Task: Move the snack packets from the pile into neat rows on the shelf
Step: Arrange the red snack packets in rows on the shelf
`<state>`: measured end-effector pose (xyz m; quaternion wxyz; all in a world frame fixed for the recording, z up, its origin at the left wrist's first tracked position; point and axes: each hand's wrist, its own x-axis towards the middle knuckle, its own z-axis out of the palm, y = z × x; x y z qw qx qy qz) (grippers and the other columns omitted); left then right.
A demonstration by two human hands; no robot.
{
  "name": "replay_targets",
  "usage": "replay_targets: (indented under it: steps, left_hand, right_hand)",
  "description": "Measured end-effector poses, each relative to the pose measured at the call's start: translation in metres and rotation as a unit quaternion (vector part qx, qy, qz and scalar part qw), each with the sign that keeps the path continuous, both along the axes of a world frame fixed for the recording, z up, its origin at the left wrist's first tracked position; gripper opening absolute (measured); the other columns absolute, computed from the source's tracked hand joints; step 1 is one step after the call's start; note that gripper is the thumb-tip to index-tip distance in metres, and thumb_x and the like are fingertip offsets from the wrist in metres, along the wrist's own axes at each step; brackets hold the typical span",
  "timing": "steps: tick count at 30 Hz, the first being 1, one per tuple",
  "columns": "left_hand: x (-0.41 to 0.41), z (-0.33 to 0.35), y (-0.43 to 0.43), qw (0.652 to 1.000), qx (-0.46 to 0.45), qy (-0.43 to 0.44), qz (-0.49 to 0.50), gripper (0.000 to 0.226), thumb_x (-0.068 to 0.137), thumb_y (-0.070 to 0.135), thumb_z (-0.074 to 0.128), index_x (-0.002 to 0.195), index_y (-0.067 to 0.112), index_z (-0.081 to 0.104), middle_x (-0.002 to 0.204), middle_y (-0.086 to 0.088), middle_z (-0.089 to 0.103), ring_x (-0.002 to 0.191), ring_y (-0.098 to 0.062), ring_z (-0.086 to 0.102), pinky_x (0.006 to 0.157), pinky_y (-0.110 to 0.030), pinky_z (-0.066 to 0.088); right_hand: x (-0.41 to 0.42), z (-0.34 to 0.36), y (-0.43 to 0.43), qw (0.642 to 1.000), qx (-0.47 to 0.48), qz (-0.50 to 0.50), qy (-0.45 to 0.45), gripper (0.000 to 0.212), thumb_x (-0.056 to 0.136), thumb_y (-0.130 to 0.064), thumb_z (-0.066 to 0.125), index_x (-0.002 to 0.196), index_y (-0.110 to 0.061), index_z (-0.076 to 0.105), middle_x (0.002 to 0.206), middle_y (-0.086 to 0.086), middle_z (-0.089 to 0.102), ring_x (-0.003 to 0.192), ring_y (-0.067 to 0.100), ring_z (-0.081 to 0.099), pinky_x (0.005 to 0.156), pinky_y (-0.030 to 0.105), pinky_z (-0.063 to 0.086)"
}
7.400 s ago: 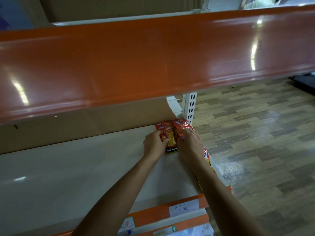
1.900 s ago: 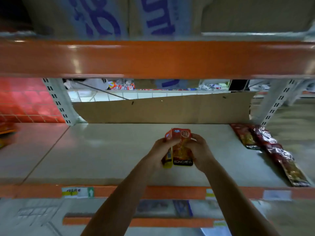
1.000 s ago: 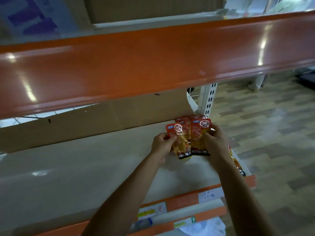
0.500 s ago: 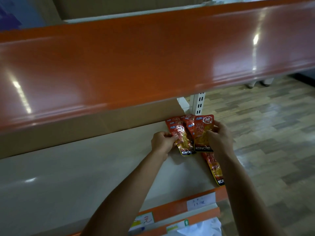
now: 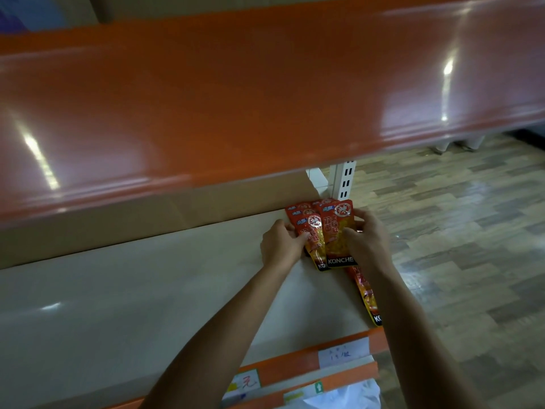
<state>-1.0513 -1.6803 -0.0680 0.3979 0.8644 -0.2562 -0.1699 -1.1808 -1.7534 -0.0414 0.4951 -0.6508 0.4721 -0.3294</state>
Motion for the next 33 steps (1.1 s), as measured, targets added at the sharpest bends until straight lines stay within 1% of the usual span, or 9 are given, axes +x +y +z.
replay_targets:
  steps: [2,4,6,8,12,15,20,28,33]
  left_hand:
    - [-0.003,0.003,0.000,0.998,-0.055,-0.003,-0.013,0.028,0.089,0.040,0.063,0.102,0.015,0.064,0.094,0.004,0.066,0.087,-0.012,0.061,0.072,-0.024,0.042]
    - [-0.008,0.006,0.000,0.990,-0.121,0.061,-0.044,0.030,0.090,0.041,0.061,0.104,0.015,0.067,0.096,0.003,0.070,0.089,-0.011,0.065,0.079,-0.027,0.052]
    - [-0.012,0.006,0.002,0.974,-0.159,0.154,-0.058,0.035,0.087,0.037,0.067,0.113,0.014,0.064,0.102,-0.004,0.071,0.094,-0.017,0.068,0.084,-0.036,0.057]
    - [-0.012,0.004,0.005,0.967,-0.169,0.187,-0.048,0.039,0.084,0.027,0.073,0.118,0.012,0.061,0.105,-0.010,0.070,0.095,-0.022,0.068,0.084,-0.041,0.058]
    - [-0.010,-0.009,0.016,0.957,-0.187,0.219,0.005,0.012,0.082,0.017,0.074,0.090,0.020,0.065,0.096,-0.008,0.072,0.084,-0.021,0.072,0.078,-0.039,0.059]
    - [-0.009,-0.019,0.022,0.964,-0.158,0.213,0.021,0.011,0.082,0.017,0.075,0.087,0.018,0.066,0.092,-0.006,0.073,0.079,-0.020,0.072,0.077,-0.038,0.060]
    - [-0.015,-0.013,0.020,0.973,-0.128,0.192,0.003,0.018,0.081,0.016,0.076,0.095,0.011,0.065,0.087,-0.003,0.070,0.075,-0.016,0.071,0.075,-0.035,0.060]
    - [-0.021,-0.006,0.016,0.996,-0.031,0.078,-0.027,0.025,0.077,0.033,0.079,0.089,0.023,0.060,0.080,0.004,0.070,0.072,-0.016,0.070,0.075,-0.038,0.059]
    - [-0.023,-0.004,0.017,0.997,-0.017,0.069,-0.023,0.028,0.075,0.036,0.080,0.087,0.023,0.058,0.081,0.003,0.070,0.074,-0.018,0.070,0.075,-0.040,0.059]
  right_hand:
    - [0.003,0.000,0.003,1.000,0.001,0.014,0.002,0.043,0.086,0.001,0.054,0.126,-0.016,0.055,0.105,0.006,0.066,0.088,0.020,0.067,0.076,0.044,0.059]
    - [0.007,0.000,0.006,1.000,0.003,0.026,0.003,0.044,0.085,0.002,0.052,0.125,-0.016,0.056,0.104,0.007,0.067,0.088,0.023,0.068,0.077,0.047,0.058]
    - [0.010,0.003,0.011,0.999,-0.015,0.037,0.017,0.044,0.084,0.002,0.052,0.125,-0.015,0.059,0.101,0.006,0.069,0.087,0.023,0.067,0.078,0.043,0.058]
    - [0.010,0.007,0.015,0.997,-0.047,0.044,0.048,0.044,0.084,0.001,0.053,0.124,-0.013,0.061,0.100,0.005,0.069,0.089,0.020,0.065,0.078,0.034,0.054]
    - [0.002,0.009,0.015,0.990,-0.107,0.020,0.090,0.035,0.083,0.001,0.056,0.116,-0.006,0.065,0.106,0.012,0.069,0.101,0.029,0.061,0.079,0.029,0.043]
    - [-0.002,0.006,0.011,0.983,-0.118,0.010,0.140,0.044,0.083,-0.001,0.055,0.125,-0.012,0.060,0.121,0.010,0.064,0.114,0.028,0.055,0.089,0.031,0.039]
    - [-0.005,0.006,0.013,0.972,-0.123,0.026,0.199,0.049,0.086,0.000,0.052,0.133,-0.013,0.054,0.131,0.013,0.056,0.123,0.031,0.047,0.101,0.039,0.036]
    - [-0.005,0.007,0.020,0.960,-0.121,0.055,0.247,0.048,0.088,-0.002,0.050,0.134,-0.014,0.053,0.132,0.016,0.054,0.123,0.033,0.046,0.097,0.035,0.036]
    - [-0.005,0.008,0.023,0.958,-0.128,0.057,0.249,0.045,0.087,-0.001,0.051,0.131,-0.012,0.055,0.129,0.016,0.057,0.119,0.032,0.050,0.094,0.034,0.038]
